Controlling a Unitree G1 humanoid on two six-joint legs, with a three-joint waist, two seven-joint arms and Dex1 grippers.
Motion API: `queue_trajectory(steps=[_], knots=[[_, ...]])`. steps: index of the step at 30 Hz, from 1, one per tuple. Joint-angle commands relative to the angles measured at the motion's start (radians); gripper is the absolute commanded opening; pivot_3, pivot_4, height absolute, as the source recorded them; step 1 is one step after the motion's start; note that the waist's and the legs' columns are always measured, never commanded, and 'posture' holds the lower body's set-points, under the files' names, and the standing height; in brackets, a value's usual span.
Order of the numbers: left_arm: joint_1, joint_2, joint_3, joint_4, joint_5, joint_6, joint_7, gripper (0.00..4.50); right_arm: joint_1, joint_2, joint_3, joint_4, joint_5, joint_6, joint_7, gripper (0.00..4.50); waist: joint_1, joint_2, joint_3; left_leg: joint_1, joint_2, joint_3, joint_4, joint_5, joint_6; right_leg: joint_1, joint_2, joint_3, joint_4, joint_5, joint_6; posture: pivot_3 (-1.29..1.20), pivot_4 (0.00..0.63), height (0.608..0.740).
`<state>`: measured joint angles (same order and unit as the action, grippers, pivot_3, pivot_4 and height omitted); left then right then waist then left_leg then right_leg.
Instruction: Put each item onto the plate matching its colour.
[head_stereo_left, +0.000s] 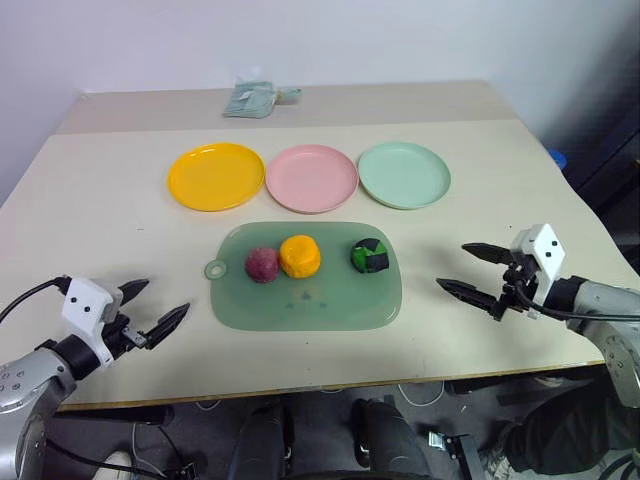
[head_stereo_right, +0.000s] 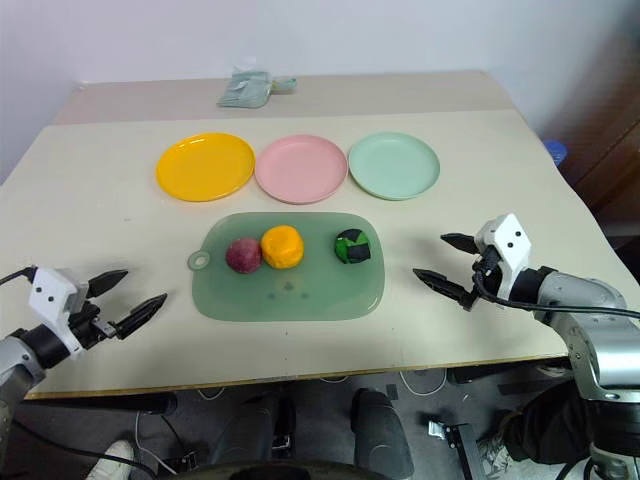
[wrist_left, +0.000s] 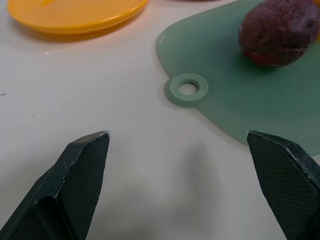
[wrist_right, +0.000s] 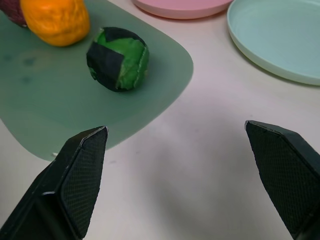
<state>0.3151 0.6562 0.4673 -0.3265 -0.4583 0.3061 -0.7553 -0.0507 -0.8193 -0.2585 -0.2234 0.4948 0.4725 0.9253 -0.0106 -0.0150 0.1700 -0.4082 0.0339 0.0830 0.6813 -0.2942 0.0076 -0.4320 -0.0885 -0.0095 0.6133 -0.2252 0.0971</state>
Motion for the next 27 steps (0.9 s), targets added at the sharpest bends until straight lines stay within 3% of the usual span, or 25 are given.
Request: queue_trajectory(steps=[1,9,17,27], knots=[[0.003,-0.015,0.016,-0.014,0.008,-0.040,0.011,4.50,-0.011,-0.013,-0.019,-0.022,0.000,-0.009,-0.001,4.48,-0.001,0.000,0.000,0.000,0.000,0.000,0.000,0.000,0.000,0.000,0.000,0.000,0.000,0.000,0.000,0.00,0.150,0.740],[0.006,-0.051,-0.027,-0.088,0.000,-0.008,0.046,4.50,-0.053,0.002,0.014,0.005,-0.013,-0.019,-0.001,4.48,0.000,0.000,0.000,0.000,0.000,0.000,0.000,0.000,0.000,0.000,0.001,0.000,0.000,0.000,0.000,0.00,0.150,0.740],[-0.249,-0.045,-0.207,-0.122,-0.050,0.175,0.092,4.50,-0.003,0.023,-0.001,-0.046,-0.008,-0.030,-0.018,4.48,0.017,0.000,0.000,0.000,-0.001,-0.001,0.002,0.000,0.000,0.002,0.002,0.000,0.000,0.000,0.000,0.00,0.150,0.740],[-0.488,-0.050,-0.405,0.034,0.048,0.171,0.058,4.50,0.107,0.063,-0.020,-0.219,0.034,0.012,-0.083,4.48,0.022,0.000,0.000,0.001,-0.002,-0.002,0.002,0.001,0.000,0.003,0.006,0.000,0.001,0.000,0.001,0.00,0.150,0.740]])
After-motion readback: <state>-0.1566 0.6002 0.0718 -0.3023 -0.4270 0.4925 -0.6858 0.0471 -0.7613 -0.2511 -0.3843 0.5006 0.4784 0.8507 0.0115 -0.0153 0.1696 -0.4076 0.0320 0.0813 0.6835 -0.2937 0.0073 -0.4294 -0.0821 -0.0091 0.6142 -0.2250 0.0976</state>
